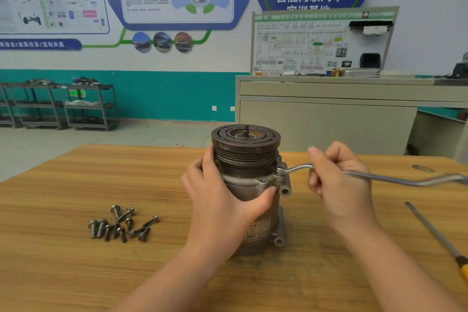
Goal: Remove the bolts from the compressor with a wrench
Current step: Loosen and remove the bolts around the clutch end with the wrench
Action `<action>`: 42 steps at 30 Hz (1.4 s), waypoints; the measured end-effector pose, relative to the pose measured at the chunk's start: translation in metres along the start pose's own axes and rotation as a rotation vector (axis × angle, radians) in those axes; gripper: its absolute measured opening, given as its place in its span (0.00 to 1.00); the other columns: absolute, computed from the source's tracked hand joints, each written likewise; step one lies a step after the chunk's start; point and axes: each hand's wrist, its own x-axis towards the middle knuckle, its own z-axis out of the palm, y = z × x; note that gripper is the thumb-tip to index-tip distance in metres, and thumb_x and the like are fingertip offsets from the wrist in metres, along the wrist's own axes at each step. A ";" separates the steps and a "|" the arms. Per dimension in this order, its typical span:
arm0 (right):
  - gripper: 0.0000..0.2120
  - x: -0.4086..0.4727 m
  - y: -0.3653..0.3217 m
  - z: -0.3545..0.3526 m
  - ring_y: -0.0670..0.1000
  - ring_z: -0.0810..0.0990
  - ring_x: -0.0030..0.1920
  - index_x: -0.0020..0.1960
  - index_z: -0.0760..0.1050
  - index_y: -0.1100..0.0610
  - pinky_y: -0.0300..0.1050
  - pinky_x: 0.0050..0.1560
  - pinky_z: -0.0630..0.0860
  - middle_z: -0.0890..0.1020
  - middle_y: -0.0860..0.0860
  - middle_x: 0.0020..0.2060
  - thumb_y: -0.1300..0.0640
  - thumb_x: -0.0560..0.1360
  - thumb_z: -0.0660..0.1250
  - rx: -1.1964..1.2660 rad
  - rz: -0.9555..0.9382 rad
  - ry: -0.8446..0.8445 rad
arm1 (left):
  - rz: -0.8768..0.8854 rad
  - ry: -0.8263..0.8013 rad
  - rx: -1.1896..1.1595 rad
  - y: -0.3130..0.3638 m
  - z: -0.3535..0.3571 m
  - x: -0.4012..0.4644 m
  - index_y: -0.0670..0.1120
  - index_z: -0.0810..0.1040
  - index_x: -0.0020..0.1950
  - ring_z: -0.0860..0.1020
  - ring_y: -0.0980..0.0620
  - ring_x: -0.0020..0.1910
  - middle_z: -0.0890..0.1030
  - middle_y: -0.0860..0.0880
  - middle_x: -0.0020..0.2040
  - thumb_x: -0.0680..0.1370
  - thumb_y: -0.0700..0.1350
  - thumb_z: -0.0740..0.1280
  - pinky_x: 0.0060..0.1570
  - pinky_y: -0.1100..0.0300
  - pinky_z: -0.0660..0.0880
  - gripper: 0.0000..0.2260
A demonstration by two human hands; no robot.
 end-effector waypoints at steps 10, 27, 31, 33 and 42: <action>0.12 0.022 0.007 0.008 0.42 0.66 0.18 0.35 0.70 0.56 0.31 0.16 0.61 0.71 0.49 0.22 0.59 0.62 0.74 0.614 0.770 0.102 | 0.018 0.012 0.008 0.001 0.000 -0.001 0.54 0.55 0.76 0.56 0.60 0.59 0.59 0.59 0.60 0.58 0.67 0.71 0.58 0.64 0.57 0.51; 0.21 -0.017 -0.030 0.020 0.48 0.60 0.29 0.29 0.60 0.57 0.35 0.29 0.58 0.61 0.47 0.24 0.64 0.74 0.68 -0.717 -0.598 0.001 | 0.074 0.034 -0.013 -0.003 0.002 -0.001 0.60 0.52 0.73 0.54 0.62 0.60 0.56 0.63 0.58 0.58 0.69 0.70 0.52 0.75 0.57 0.48; 0.30 -0.023 -0.046 0.044 0.45 0.59 0.23 0.32 0.51 0.43 0.34 0.25 0.56 0.57 0.42 0.23 0.65 0.71 0.70 -0.940 -0.573 -0.062 | 0.056 0.021 -0.012 -0.003 0.002 -0.001 0.60 0.52 0.74 0.56 0.59 0.61 0.58 0.61 0.61 0.59 0.68 0.72 0.53 0.70 0.59 0.49; 0.31 -0.028 -0.050 0.055 0.41 0.58 0.23 0.32 0.50 0.44 0.36 0.24 0.54 0.56 0.41 0.22 0.66 0.69 0.72 -1.032 -0.512 -0.052 | 0.051 0.000 -0.008 -0.003 0.001 0.000 0.56 0.57 0.73 0.58 0.57 0.63 0.62 0.58 0.64 0.59 0.70 0.71 0.53 0.71 0.61 0.47; 0.16 -0.038 -0.053 0.071 0.39 0.53 0.24 0.31 0.62 0.51 0.33 0.28 0.47 0.62 0.44 0.21 0.65 0.67 0.66 -1.142 -0.374 -0.005 | -0.025 0.022 -0.042 0.004 -0.001 -0.001 0.49 0.58 0.75 0.60 0.51 0.66 0.64 0.50 0.67 0.58 0.70 0.66 0.66 0.54 0.65 0.50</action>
